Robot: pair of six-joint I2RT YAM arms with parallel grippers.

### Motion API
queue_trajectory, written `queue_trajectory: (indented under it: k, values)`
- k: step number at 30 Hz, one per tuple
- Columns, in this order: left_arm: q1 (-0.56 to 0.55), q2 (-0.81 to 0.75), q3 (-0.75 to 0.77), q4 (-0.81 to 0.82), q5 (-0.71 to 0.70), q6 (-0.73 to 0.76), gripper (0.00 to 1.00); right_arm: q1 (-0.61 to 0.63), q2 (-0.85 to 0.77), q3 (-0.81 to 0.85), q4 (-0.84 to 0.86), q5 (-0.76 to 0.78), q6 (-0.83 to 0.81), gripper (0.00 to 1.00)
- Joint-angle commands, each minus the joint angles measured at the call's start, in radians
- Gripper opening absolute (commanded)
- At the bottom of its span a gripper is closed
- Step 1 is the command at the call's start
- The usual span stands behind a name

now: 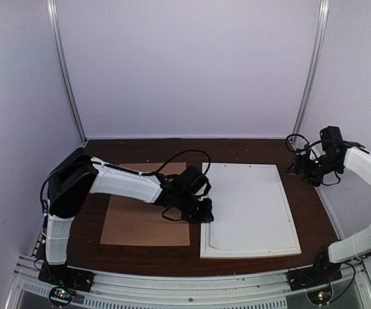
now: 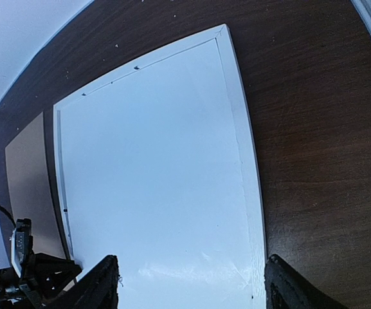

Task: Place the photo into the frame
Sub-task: Place the photo on the mat board.

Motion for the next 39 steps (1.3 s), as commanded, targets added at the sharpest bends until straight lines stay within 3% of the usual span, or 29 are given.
queue_trajectory:
  k: [1, 13, 32, 39]
  values:
    - [-0.005, 0.011, 0.013, 0.013, -0.015, 0.009, 0.09, -0.006, 0.000, -0.014, 0.016, -0.007, 0.006, 0.77]
    - [-0.004, -0.009, -0.008, 0.022, -0.027, 0.003, 0.00, -0.006, 0.001, -0.017, 0.017, -0.006, 0.003, 0.77]
    - [-0.007, -0.025, -0.049, 0.049, -0.032, -0.018, 0.00, -0.006, 0.013, -0.024, 0.027, -0.005, 0.000, 0.77]
    - [-0.010, -0.026, -0.049, 0.049, -0.027, -0.018, 0.04, -0.006, 0.041, -0.038, 0.047, -0.002, -0.005, 0.77]
